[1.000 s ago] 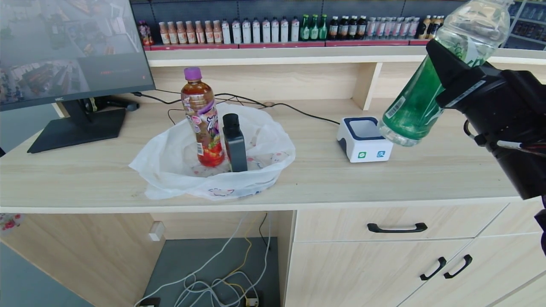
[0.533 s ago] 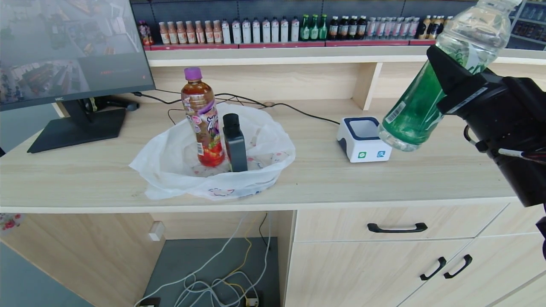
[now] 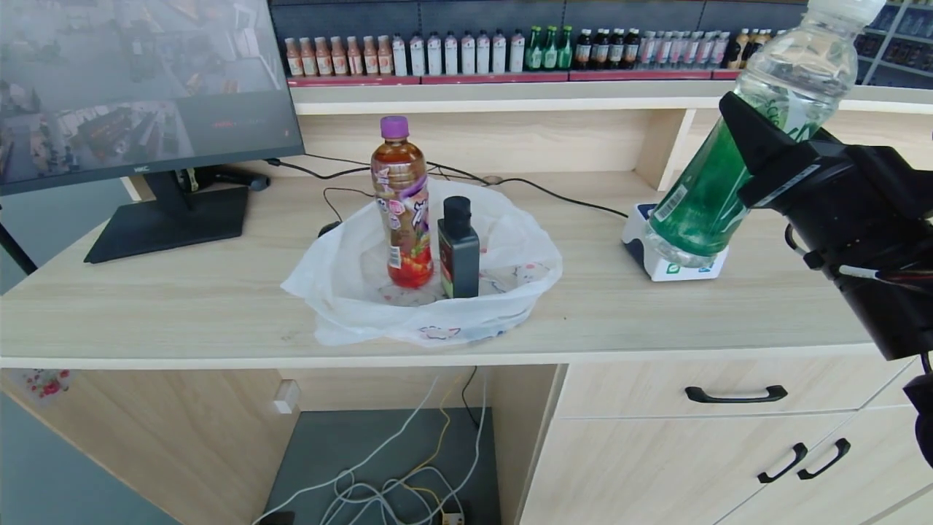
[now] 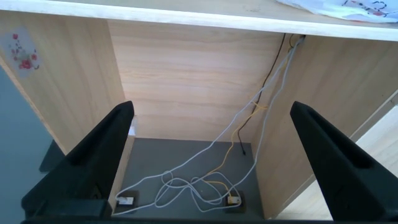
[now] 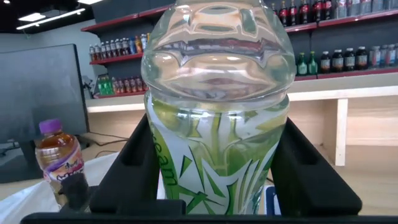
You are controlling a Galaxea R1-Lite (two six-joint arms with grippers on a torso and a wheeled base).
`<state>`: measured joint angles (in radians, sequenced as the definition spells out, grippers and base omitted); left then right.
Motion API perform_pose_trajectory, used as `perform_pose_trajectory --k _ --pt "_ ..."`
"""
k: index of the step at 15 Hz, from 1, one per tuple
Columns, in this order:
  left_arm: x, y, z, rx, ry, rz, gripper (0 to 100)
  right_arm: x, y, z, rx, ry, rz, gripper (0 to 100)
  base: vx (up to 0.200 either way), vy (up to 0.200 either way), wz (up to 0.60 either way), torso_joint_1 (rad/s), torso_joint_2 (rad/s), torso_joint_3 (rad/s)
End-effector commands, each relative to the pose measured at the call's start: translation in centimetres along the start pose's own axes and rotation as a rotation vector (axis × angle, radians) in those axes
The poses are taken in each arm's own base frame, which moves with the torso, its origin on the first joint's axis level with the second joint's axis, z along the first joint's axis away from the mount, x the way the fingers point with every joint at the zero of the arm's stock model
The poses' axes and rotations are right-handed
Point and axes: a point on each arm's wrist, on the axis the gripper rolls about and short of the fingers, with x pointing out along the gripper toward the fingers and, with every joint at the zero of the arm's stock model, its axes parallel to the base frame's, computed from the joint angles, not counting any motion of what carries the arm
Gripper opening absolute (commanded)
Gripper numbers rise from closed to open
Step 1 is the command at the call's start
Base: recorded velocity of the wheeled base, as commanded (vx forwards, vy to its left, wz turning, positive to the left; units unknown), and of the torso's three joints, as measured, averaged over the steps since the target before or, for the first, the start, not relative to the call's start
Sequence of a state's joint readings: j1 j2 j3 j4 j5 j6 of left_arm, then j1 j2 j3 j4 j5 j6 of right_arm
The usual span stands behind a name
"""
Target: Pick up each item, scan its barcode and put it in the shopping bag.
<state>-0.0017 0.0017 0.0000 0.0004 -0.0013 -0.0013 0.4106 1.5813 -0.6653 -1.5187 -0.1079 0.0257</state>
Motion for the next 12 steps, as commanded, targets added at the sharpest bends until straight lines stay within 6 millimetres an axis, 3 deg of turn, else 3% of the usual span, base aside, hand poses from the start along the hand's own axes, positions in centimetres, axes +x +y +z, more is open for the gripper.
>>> perform_pose_trajectory --k 1,9,12 --pt "0.0 0.0 0.0 0.0 -0.001 0.0 100 0.05 -0.03 -0.36 -0.001 0.011 -0.001 0 0.0 0.2 0.0 0.002 -0.01 -0.007" --pt "0.0 0.0 0.0 0.0 -0.001 0.0 100 0.02 -0.19 -0.4 -0.005 0.012 -0.006 0 0.0 0.2 0.0 0.002 0.0 0.001" --pt "0.0 0.0 0.0 0.001 -0.001 0.0 100 0.07 -0.19 -0.34 -0.006 0.008 -0.006 0 0.0 0.0 0.0 0.0 0.0 0.0"
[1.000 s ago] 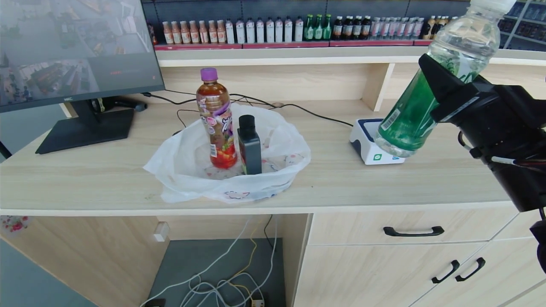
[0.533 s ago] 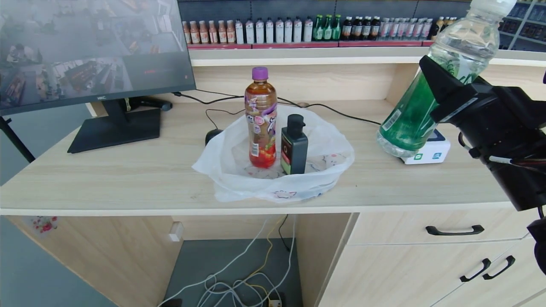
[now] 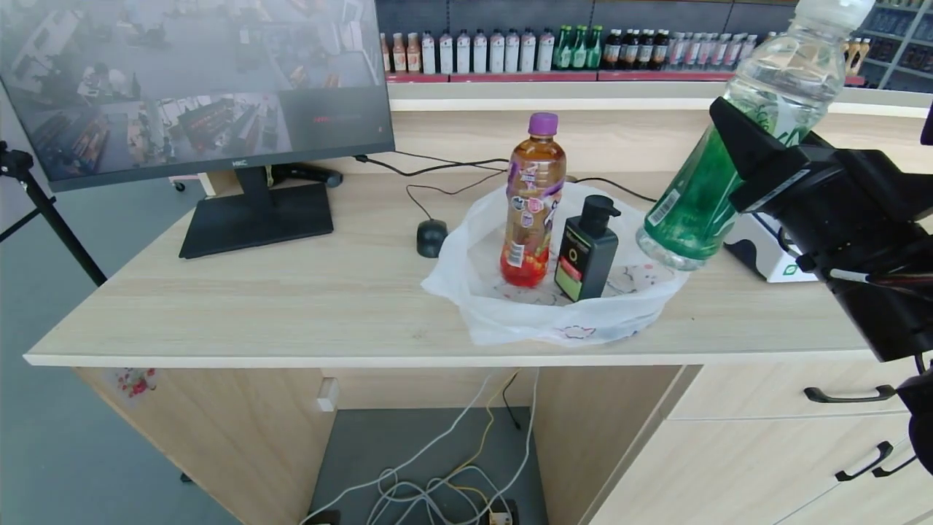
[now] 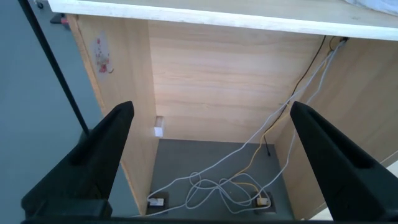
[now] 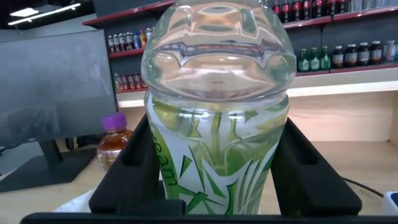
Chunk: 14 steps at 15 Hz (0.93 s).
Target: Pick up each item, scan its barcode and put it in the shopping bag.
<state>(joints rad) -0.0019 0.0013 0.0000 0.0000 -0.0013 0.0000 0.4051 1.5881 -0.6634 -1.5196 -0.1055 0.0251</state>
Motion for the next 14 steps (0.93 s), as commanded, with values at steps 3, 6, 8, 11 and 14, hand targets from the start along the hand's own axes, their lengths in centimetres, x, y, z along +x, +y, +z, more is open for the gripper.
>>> perform_pose_trajectory --k 3,6,8,11,14 --pt "0.0 0.0 0.0 0.0 0.0 0.0 100 0.2 0.1 0.0 -0.002 -0.003 0.001 0 0.0 0.0 0.0 0.0 0.0 0.0" --pt "0.0 0.0 0.0 0.0 0.0 0.0 100 0.8 0.8 -0.5 -0.003 -0.003 0.038 0 0.0 0.0 0.0 0.0 0.0 0.0" --pt "0.0 0.0 0.0 0.002 0.0 0.0 100 1.4 1.4 -1.1 0.004 0.0 0.059 0 0.0 0.0 0.0 0.0 0.0 0.0" --pt "0.0 0.0 0.0 0.002 0.0 0.0 100 2.4 3.5 -2.7 0.034 0.018 0.111 0 0.0 0.0 0.0 0.0 0.0 0.0" --pt "0.0 0.0 0.0 0.002 0.0 0.0 100 3.1 4.1 -4.2 0.035 0.039 0.126 0 0.0 0.0 0.0 0.0 0.0 0.0"
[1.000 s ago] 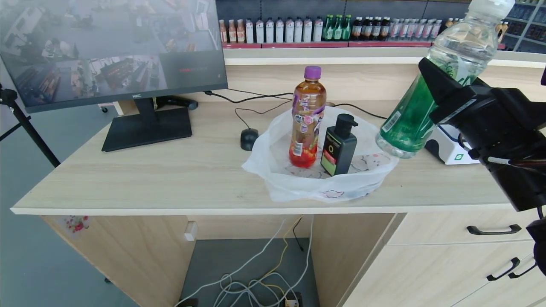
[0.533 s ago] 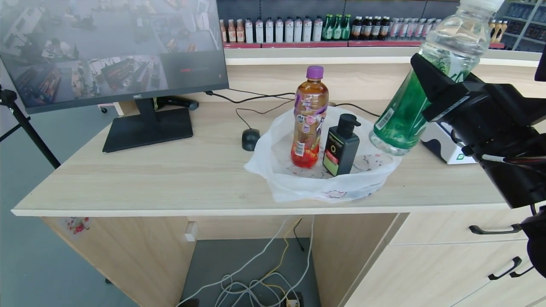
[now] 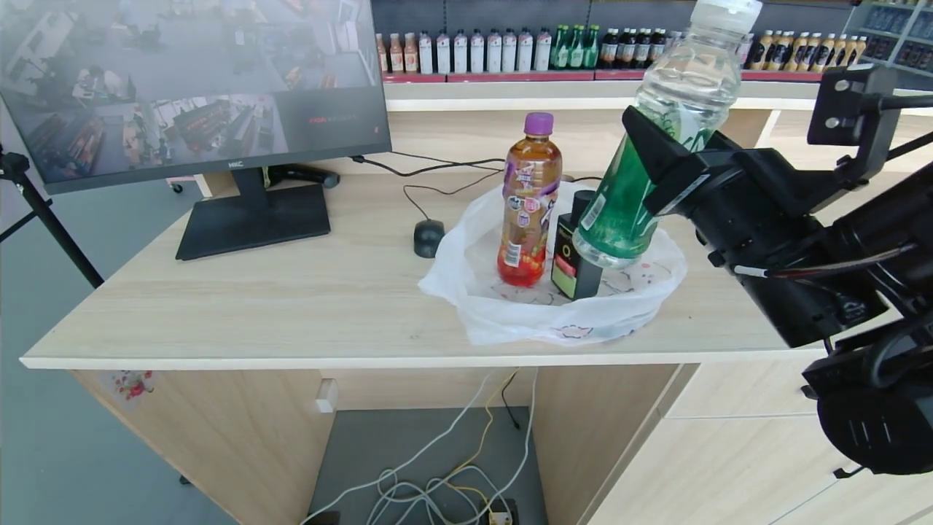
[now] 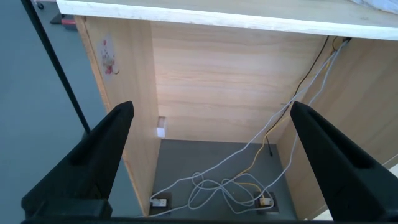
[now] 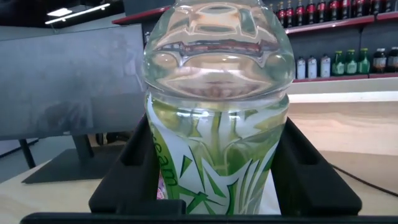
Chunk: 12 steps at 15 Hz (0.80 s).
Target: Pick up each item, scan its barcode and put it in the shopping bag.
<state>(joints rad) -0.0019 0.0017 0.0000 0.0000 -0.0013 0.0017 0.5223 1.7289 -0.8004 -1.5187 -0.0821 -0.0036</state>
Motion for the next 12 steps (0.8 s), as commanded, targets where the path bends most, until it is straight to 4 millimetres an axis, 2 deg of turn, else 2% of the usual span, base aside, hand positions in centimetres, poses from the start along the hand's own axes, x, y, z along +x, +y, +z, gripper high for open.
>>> perform_pose_trajectory --k 1,6,12 --pt "0.0 0.0 0.0 0.0 0.0 0.0 100 0.7 0.4 -1.7 0.003 0.029 0.014 0 0.0 0.0 0.0 0.0 0.0 0.0" --pt "0.0 0.0 0.0 0.0 0.0 0.0 100 -0.5 0.9 -2.0 -0.001 0.068 0.042 0 0.0 0.0 0.0 0.0 0.0 0.0" --pt "0.0 0.0 0.0 0.0 0.0 0.0 100 0.1 1.4 -3.6 0.004 0.088 0.062 0 0.0 0.0 0.0 0.0 0.0 0.0"
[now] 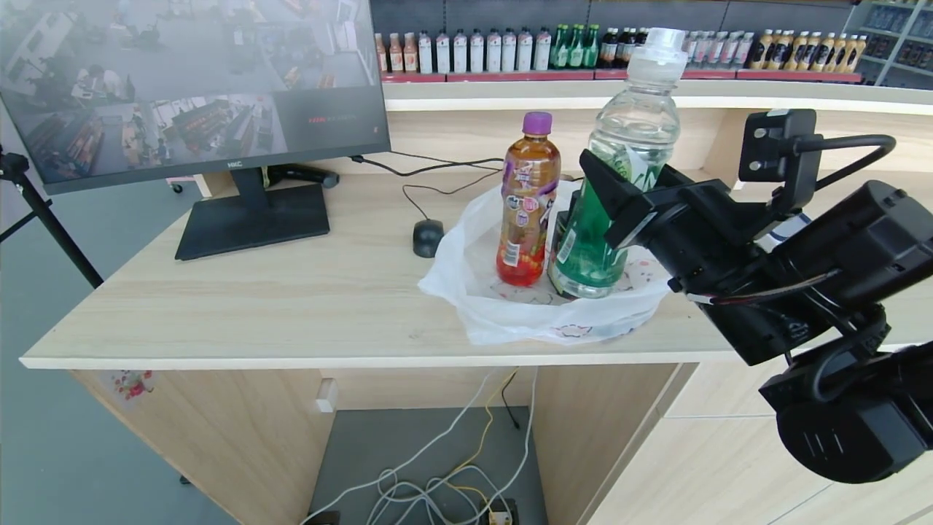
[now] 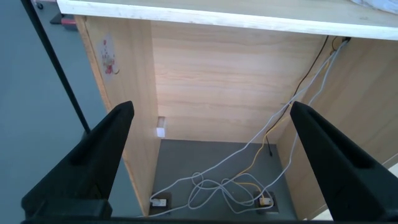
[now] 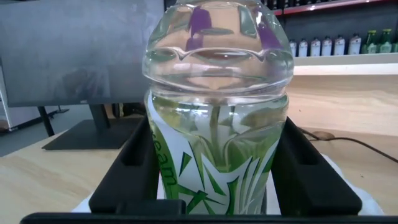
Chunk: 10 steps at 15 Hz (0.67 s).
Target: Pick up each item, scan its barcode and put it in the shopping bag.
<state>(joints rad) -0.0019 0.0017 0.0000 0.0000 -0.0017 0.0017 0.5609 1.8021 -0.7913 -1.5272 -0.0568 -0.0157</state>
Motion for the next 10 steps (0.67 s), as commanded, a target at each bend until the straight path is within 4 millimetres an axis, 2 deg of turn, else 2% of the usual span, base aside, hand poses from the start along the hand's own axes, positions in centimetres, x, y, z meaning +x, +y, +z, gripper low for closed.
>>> perform_pose_trajectory --k 1,6,10 --pt "0.0 0.0 0.0 0.0 0.0 0.001 100 0.5 0.2 -1.2 0.0 0.018 0.005 0 0.0 0.0 0.0 0.0 0.0 0.0" --pt "0.0 0.0 0.0 0.0 0.0 0.001 100 1.6 0.0 -2.9 -0.006 0.034 0.02 0 0.0 0.0 0.0 0.0 0.0 0.0" --pt "0.0 0.0 0.0 0.0 0.0 0.001 100 1.7 -0.1 -3.1 -0.007 0.036 0.019 0 0.0 0.0 0.0 0.0 0.0 0.0"
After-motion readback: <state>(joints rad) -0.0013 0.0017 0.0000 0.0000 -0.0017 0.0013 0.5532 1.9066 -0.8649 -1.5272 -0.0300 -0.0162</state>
